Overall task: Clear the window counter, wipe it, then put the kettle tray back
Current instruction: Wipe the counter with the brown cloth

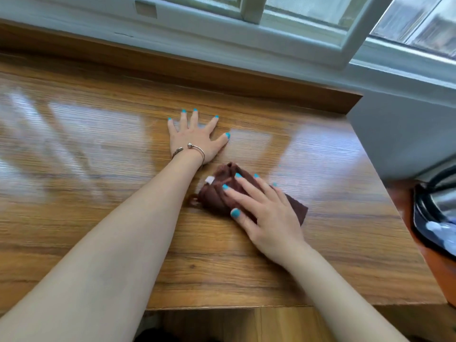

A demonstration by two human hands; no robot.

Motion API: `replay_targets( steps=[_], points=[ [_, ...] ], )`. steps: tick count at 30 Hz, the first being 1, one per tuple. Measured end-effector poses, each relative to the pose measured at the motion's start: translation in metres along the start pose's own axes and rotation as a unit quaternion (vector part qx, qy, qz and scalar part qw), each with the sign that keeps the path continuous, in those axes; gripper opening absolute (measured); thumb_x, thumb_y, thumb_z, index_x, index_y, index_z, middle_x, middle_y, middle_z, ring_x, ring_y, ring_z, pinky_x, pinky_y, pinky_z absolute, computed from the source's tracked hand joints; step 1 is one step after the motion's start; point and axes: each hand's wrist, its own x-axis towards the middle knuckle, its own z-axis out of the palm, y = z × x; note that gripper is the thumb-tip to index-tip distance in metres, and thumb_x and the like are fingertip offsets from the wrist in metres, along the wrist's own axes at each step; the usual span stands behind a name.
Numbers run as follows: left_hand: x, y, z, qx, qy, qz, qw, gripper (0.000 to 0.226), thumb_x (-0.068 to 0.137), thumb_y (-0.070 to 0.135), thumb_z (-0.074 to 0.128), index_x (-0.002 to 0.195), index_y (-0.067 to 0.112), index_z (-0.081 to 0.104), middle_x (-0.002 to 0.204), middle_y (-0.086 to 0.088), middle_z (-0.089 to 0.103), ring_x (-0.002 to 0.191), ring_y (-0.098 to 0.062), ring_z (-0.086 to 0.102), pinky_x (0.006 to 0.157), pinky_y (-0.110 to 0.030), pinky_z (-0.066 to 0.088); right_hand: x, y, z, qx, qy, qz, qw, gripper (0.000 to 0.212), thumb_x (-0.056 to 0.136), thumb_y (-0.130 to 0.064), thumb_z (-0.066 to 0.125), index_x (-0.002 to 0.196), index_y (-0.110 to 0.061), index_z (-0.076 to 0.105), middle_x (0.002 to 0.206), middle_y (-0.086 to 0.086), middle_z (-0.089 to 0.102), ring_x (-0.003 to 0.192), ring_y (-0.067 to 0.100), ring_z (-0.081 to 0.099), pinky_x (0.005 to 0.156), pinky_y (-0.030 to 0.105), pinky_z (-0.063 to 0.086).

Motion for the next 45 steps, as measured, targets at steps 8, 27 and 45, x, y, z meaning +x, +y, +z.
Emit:
replay_targets(
  steps=[8, 27, 45],
  points=[
    [-0.002, -0.002, -0.004, -0.014, 0.022, 0.013, 1.0, 0.065, 0.086, 0.077, 0.02, 0.145, 0.051, 0.024, 0.161, 0.001, 0.012, 0.148, -0.026, 0.003, 0.116, -0.055, 0.001, -0.001, 0.008, -0.005, 0.02, -0.053, -0.092, 0.994, 0.044, 0.094, -0.053, 0.037, 0.138, -0.055, 0.038, 0.154, -0.022, 0.031, 0.146, 0.015, 0.024, 0.118, 0.04, 0.015],
    [-0.1, -0.005, 0.006, -0.001, 0.004, 0.071, 0.997, 0.052, 0.095, 0.064, 0.019, 0.145, 0.051, 0.02, 0.158, 0.014, 0.016, 0.147, -0.019, 0.006, 0.115, -0.058, 0.0, -0.075, -0.021, 0.005, -0.026, -0.081, -0.255, 0.963, 0.044, 0.095, -0.053, 0.032, 0.139, -0.054, 0.036, 0.153, -0.02, 0.034, 0.144, 0.021, 0.03, 0.114, 0.039, 0.015],
    [-0.097, -0.003, 0.01, 0.032, -0.019, 0.041, 0.998, 0.06, 0.09, 0.072, 0.015, 0.146, 0.053, 0.008, 0.161, 0.011, 0.005, 0.148, -0.014, -0.001, 0.117, -0.05, 0.0, -0.11, 0.051, -0.012, -0.041, -0.07, -0.242, 0.967, 0.045, 0.096, -0.054, 0.031, 0.141, -0.057, 0.031, 0.155, -0.021, 0.029, 0.146, 0.018, 0.026, 0.116, 0.04, 0.021]
  ],
)
